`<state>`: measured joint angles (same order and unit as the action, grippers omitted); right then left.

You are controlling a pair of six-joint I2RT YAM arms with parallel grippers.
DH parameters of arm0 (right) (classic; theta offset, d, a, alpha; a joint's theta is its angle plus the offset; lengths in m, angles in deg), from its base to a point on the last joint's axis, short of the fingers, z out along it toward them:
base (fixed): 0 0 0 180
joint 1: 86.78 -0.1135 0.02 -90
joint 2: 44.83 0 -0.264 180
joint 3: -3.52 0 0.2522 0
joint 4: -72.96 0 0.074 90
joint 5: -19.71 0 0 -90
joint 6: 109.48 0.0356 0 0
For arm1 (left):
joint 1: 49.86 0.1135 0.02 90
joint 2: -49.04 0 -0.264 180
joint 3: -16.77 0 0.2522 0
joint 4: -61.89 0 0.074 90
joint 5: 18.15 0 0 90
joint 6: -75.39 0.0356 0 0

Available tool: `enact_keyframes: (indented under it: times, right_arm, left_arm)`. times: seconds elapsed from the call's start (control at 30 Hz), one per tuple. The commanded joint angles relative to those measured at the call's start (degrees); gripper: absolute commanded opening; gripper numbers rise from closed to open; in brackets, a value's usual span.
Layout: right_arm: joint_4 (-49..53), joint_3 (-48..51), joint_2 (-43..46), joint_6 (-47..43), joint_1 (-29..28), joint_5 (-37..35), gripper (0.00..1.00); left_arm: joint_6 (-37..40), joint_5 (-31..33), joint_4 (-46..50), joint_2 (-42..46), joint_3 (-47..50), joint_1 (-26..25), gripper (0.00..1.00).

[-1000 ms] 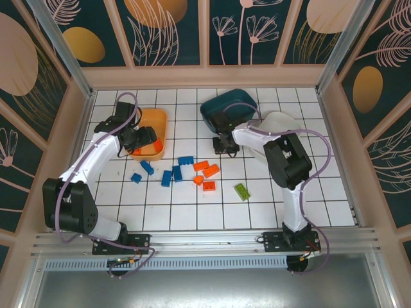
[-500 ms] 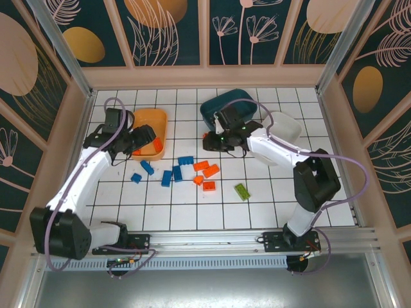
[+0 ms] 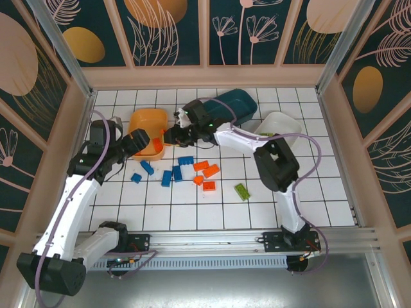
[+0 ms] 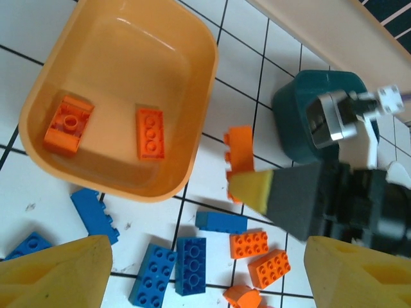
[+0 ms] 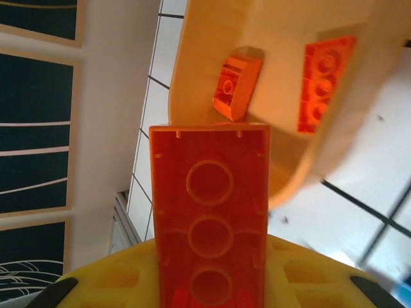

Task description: Sort the legos into containers by color

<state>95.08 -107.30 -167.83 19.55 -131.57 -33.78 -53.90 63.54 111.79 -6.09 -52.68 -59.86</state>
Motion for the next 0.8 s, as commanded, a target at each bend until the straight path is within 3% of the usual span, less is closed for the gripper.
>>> enact_keyframes:
  times: [0.0, 0.13, 0.27, 0.4, 0.6, 0.77]
  right_arm:
    - [0.9, -6.8, -4.5, 1.3, -0.9, 1.9, 0.23]
    - [3.9, -14.1, -10.2, 1.5, -1.3, 1.8, 0.27]
    - [6.6, -19.8, -13.6, 1.2, -1.3, 1.6, 0.39]
    - [8.1, -22.5, -14.6, 1.1, -1.0, 1.8, 0.44]
    - [10.8, -22.7, -12.1, -0.9, -0.6, 0.9, 0.47]
    - [14.7, -17.6, -5.0, -4.7, 0.3, -3.2, 0.47]
  left_arm:
    - [0.2, 0.5, 3.1, 1.9, 2.1, 0.4, 0.8]
    - [1.6, 1.1, 5.2, 2.0, 1.9, 0.4, 0.81]
    - [3.1, 3.1, 7.0, 2.3, 0.3, 0.5, 0.86]
    - [3.8, 3.8, 7.2, 1.7, 0.3, 0.4, 0.88]
    - [3.8, 2.8, 4.6, -0.2, -2.1, 0.4, 0.88]
    - [3.1, 0.4, 0.9, -2.2, -2.4, 0.4, 0.88]
